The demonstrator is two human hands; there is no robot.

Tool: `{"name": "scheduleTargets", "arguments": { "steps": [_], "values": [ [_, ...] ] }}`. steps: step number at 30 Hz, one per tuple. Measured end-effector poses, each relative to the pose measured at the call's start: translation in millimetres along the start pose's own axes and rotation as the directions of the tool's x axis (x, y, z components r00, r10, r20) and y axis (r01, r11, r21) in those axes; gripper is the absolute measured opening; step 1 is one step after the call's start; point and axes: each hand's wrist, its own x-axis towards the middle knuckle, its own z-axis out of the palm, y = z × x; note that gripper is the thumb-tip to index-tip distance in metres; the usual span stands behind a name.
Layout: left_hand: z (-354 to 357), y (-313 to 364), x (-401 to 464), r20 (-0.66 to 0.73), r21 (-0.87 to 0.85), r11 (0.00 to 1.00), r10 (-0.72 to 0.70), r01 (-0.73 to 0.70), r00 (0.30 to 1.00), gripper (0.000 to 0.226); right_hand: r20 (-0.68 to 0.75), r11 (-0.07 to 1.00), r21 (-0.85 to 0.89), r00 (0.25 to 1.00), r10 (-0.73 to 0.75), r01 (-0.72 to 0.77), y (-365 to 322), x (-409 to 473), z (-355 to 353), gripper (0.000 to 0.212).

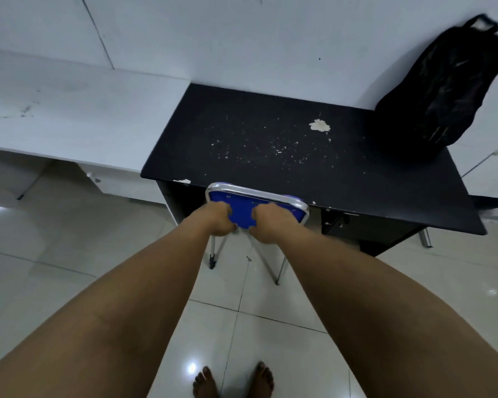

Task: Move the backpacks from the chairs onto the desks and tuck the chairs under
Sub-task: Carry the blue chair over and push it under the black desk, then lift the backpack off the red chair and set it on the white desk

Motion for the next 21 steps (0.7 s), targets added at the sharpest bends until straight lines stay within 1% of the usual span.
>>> {"name": "scheduleTargets", "arguments": {
  "steps": [1, 3, 5, 7, 10, 12, 16, 19, 21],
  "values": [
    [5.6, -0.4, -10.9, 0.027, -0.022, 1.000, -0.009, 0.009, 1.000, 0.033, 0.041, 1.000, 0.024, 0.999, 0.006, -0.007, -4.1, -7.3, 6.7, 0.018],
    [22.3, -7.5, -38.1, 0.032, -0.114, 0.993, -0.030, 0.033, 0.999, 0.042, 0.098, 0.997, 0.081, 0.995, 0.001, -0.009, -12.9, -25.6, 28.9, 0.022],
    [43.4, -18.9, -65.0, 0.023, -0.186, 0.978, -0.091, 0.093, 0.996, 0.049, 0.144, 0.992, 0.128, 0.989, -0.012, -0.006, -18.0, -44.8, 59.3, 0.031],
    [71.8, -38.2, -91.8, 0.049, -0.209, 0.963, -0.166, 0.173, 0.985, 0.050, 0.227, 0.987, 0.161, 0.973, -0.030, -0.007, -19.2, -66.4, 93.4, 0.037],
    [124.3, -76.0, -135.0, 0.122, -0.242, 0.932, -0.247, 0.270, 0.961, 0.050, 0.413, 0.990, 0.142, 0.908, -0.067, 0.009, -18.6, -96.5, 144.4, 0.040],
    [158.5, -103.5, -166.7, 0.168, -0.266, 0.901, -0.308, 0.344, 0.937, 0.047, 0.498, 0.995, 0.094, 0.865, -0.068, 0.025, -21.6, -114.2, 172.9, 0.043],
    [216.3, -145.4, -227.2, 0.301, -0.295, 0.816, -0.414, 0.497, 0.859, 0.049, 0.572, 0.997, 0.053, 0.816, -0.082, 0.063, -33.8, -146.7, 216.4, 0.039],
    [247.3, -169.2, -260.8, 0.365, -0.306, 0.775, -0.440, 0.553, 0.820, 0.051, 0.624, 0.997, 0.015, 0.778, -0.071, 0.079, -54.5, -165.8, 238.5, 0.036],
    [259.2, -186.0, -276.5, 0.385, -0.338, 0.746, -0.448, 0.575, 0.807, 0.051, 0.627, 0.995, 0.005, 0.775, -0.079, 0.097, -77.6, -172.2, 247.4, 0.031]
  ]
}}
